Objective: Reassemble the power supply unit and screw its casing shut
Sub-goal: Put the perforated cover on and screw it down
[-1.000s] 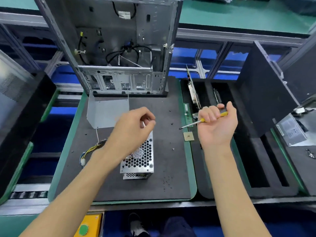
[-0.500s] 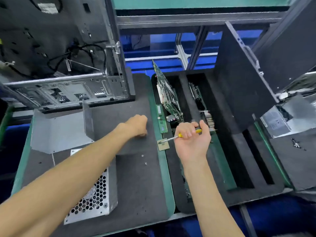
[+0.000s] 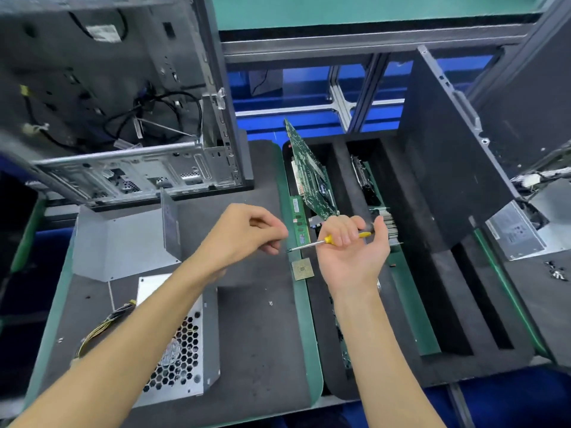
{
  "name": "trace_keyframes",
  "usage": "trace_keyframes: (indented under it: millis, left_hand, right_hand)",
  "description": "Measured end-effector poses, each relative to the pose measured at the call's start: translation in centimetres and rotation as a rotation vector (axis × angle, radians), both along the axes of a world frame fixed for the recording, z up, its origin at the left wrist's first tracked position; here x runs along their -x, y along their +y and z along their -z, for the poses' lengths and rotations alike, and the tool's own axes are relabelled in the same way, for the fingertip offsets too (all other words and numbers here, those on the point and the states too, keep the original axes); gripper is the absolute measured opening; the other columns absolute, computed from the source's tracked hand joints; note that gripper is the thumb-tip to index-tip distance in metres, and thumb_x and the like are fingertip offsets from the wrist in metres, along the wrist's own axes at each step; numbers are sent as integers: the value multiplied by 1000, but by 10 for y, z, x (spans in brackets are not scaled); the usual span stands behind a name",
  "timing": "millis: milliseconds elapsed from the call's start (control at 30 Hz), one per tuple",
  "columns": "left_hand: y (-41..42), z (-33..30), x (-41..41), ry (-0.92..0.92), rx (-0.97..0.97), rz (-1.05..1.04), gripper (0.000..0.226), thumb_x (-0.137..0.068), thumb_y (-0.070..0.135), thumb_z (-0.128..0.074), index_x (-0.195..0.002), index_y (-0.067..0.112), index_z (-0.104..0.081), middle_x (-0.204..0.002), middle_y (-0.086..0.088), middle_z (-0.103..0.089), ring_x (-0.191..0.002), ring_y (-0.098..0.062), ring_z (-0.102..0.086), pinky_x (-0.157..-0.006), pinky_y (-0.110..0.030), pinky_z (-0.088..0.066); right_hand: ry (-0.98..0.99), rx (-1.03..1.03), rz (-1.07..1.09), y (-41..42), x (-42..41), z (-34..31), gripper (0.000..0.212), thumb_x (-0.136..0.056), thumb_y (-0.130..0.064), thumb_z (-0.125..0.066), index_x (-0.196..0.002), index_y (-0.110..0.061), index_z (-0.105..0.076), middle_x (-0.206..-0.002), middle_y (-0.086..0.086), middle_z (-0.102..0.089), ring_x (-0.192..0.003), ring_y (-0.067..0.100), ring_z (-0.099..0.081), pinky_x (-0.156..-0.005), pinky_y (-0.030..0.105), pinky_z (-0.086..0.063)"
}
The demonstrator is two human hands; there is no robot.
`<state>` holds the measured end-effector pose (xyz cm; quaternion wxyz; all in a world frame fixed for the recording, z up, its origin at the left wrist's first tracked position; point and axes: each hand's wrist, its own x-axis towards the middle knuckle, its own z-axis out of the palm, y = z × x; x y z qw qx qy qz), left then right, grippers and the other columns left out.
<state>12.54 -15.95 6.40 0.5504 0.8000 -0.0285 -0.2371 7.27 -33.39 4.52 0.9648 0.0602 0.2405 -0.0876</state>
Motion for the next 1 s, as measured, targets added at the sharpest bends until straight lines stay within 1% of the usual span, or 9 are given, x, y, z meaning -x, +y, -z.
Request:
trace_keyframes:
  millis: [67, 133, 333, 533, 600, 700, 767, 833, 1000]
  left_hand:
    - [16, -18, 31, 52, 203, -139, 4, -84, 9, -79, -80, 9, -79, -70, -12, -72, -65, -21, -69, -66, -27, -60]
    - [28, -30, 60, 107, 321, -226, 2, -84, 5, -78, -83, 6, -79, -76, -16, -73, -69, -23, -71, -68, -27, -60]
    - [61, -43, 116, 141, 482, -366, 9, -82, -3, -74, -91, 0, -76, -87, -25, -74, -76, -31, -74, -71, -27, -60]
    - [93, -53, 152, 24, 493, -421, 12, -85, -4, -73, -85, 5, -80, -83, -24, -74, -73, -30, -74, -70, -28, -60]
    - [101, -55, 163, -54, 421, -440, 13, -85, -3, -74, -83, 8, -81, -79, -19, -75, -71, -28, -75, -70, -29, -61]
    - [108, -56, 178, -231, 213, -450, 16, -86, 2, -75, -83, 17, -80, -76, -4, -77, -71, -19, -75, -66, -19, -57]
    - [113, -57, 188, -298, 114, -428, 16, -87, 7, -75, -85, 23, -79, -77, 5, -77, -73, -14, -75, -65, -18, -56]
    - [118, -57, 193, -277, 142, -413, 14, -87, 6, -75, -87, 20, -79, -78, 1, -77, -73, -16, -75, -69, -18, -57]
    - [132, -57, 199, -117, 407, -434, 10, -88, -3, -71, -92, 2, -78, -78, -18, -75, -69, -26, -74, -68, -23, -59]
  right_hand:
    - [-44, -14, 2, 6, 5, -6, 43, -98, -40, -57, -65, -14, -47, -61, -5, -26, -47, 14, -26, -43, 24, -26]
    - [-76, -12, -6, 16, 10, -14, 43, -98, -40, -55, -65, -14, -46, -60, -5, -27, -46, 14, -26, -42, 25, -25]
    - [-121, 29, -62, 55, 34, -33, 41, -99, -38, -52, -66, -15, -44, -58, -6, -26, -46, 13, -24, -41, 25, -25]
    - [-147, 102, -109, 95, 58, -48, 39, -98, -38, -51, -66, -17, -41, -58, -6, -21, -46, 13, -20, -41, 24, -23]
    - [-172, 144, -124, 105, 66, -53, 38, -96, -37, -51, -65, -17, -41, -57, -6, -20, -46, 13, -21, -41, 24, -23]
    - [-195, 178, -143, 118, 76, -59, 38, -94, -37, -51, -65, -17, -40, -56, -5, -20, -45, 13, -20, -40, 25, -24]
    - [-190, 170, -151, 124, 82, -62, 38, -95, -37, -50, -64, -17, -39, -55, -5, -19, -44, 13, -20, -38, 25, -24]
    - [-186, 171, -154, 128, 87, -65, 40, -96, -38, -49, -64, -17, -39, -55, -6, -19, -44, 13, -19, -38, 25, -23]
    - [-199, 224, -171, 138, 97, -71, 41, -98, -40, -46, -64, -18, -39, -55, -6, -19, -45, 12, -19, -39, 24, -22]
